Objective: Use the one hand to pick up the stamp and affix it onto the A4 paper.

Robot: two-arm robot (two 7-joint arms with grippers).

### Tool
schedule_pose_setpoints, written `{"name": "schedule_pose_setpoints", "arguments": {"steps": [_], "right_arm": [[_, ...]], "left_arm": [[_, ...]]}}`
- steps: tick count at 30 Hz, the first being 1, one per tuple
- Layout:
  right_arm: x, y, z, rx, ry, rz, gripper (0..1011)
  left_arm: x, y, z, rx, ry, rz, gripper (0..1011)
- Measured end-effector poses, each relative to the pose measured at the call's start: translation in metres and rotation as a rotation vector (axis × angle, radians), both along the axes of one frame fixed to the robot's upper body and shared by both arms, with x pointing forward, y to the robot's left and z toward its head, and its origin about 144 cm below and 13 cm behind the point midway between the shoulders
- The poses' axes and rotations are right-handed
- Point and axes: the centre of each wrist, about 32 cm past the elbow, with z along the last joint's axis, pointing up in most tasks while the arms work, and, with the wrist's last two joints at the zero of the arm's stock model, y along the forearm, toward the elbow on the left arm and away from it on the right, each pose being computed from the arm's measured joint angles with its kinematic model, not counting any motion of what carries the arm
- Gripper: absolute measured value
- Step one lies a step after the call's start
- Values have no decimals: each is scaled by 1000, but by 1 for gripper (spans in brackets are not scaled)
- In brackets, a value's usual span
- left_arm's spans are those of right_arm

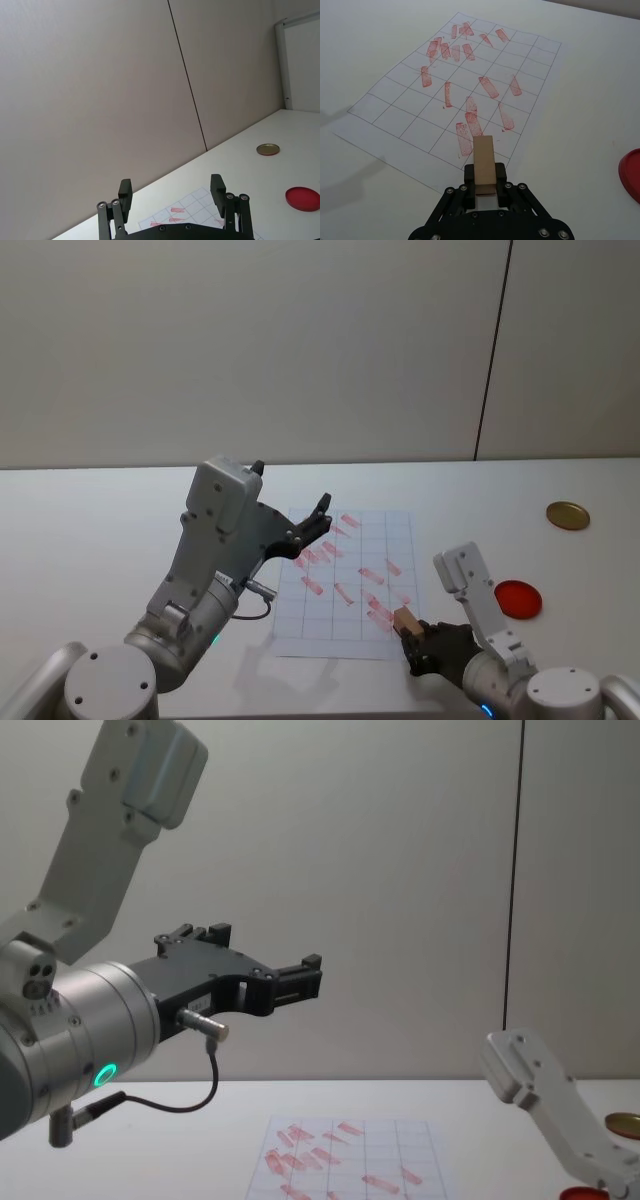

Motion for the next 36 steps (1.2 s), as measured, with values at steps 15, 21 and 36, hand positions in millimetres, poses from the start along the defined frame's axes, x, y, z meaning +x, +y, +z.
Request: {"name": "schedule_pose_setpoints", "arguments": {"steps": [15,21,36], "right_arm": [[0,-1,-2,3,3,-11,217],[1,-1,3,12,-12,-21,217],[6,5,57,79,-165,-38,216]], "left_arm": [[0,0,0,0,0,0,993],[0,0,0,0,0,0,993],[0,0,0,0,0,0,993]]}}
